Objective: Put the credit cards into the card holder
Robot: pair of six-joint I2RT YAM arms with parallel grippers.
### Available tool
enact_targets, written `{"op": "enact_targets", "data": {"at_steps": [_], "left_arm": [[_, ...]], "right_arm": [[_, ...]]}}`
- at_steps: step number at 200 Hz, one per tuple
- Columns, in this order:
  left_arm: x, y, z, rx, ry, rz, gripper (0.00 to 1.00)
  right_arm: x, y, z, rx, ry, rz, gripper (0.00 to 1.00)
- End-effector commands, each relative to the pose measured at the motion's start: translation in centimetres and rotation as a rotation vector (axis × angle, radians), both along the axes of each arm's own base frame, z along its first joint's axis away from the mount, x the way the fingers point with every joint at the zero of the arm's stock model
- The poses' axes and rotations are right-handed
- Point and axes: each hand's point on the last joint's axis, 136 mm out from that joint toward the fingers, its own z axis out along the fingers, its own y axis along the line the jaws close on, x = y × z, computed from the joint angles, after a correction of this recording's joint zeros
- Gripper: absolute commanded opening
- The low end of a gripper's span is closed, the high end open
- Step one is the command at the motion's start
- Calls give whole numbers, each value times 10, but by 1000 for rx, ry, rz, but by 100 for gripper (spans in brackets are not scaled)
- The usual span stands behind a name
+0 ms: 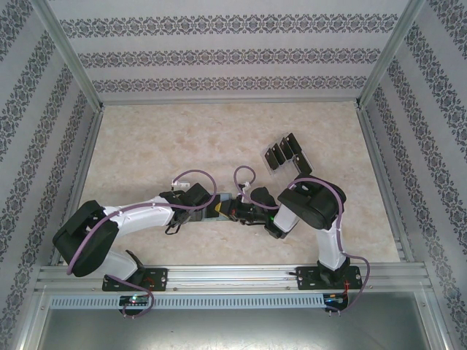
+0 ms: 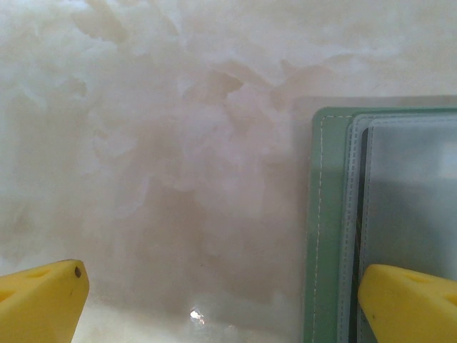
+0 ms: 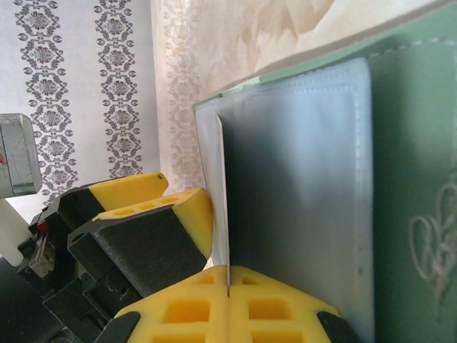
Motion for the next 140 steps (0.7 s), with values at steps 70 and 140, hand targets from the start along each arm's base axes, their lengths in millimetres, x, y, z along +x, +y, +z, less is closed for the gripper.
{"op": "enact_targets", "data": {"at_steps": [70,140], "left_arm": [[-24,20,-21,82,114,-1,100],[-24,20,-21,83,112,-1,100]], "right_arm": [[-21,1,-32,-104,137,40,0],[-23,-6,-37,-126,178,-1,0]]}}
